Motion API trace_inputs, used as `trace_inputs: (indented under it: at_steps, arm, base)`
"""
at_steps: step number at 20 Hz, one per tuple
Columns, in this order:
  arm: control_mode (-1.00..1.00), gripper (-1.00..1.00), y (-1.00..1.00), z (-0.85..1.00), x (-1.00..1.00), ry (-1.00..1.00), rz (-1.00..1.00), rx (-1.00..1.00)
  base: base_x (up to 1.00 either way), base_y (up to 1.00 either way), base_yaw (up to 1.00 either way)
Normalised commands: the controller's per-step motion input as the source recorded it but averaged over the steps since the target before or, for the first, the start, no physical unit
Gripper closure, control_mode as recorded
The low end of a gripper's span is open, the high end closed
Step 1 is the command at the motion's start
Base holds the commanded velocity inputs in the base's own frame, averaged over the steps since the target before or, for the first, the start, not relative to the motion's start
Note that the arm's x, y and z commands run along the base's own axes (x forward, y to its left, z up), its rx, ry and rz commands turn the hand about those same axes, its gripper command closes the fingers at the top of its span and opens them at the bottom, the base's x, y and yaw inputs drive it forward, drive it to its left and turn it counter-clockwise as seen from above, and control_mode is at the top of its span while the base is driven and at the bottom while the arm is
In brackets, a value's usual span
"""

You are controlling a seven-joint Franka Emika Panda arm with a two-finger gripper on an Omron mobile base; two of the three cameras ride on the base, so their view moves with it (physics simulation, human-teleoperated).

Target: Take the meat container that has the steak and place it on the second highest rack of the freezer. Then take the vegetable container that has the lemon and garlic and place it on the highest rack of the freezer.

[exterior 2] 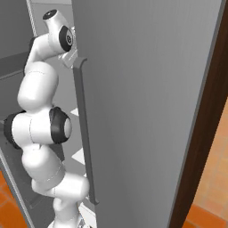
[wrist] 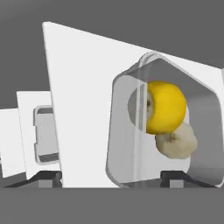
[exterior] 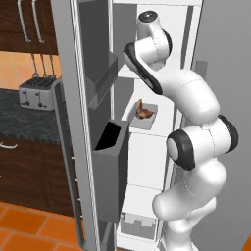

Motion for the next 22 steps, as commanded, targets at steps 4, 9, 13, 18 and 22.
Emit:
trace_inputs:
  at_steps: [4, 9, 13, 18, 22]
  arm:
    - [-1.00, -1.00, 0.00, 0.17, -1.00, -0.26, 0.02, 0.00]
    - [-1.00, -1.00, 0.08, 0.29, -1.00, -0.19, 0.07, 0.00]
    - [-1.00, -1.00, 0.11, 0.17, -1.00, -0.09, 0.13, 0.00]
    - [-1.00, -1.00, 0.00, 0.01, -1.00, -0.05, 0.12, 0.00]
    - [-1.00, -1.00, 0.00, -0.01, -1.00, 0.00, 0.13, 0.00]
  base:
    - [0.00, 0.00, 0.00]
    - [0.00, 0.00, 0.00]
    - [0.00, 0.00, 0.00]
    - [0.00, 0.00, 0.00]
    - [0.00, 0.00, 0.00]
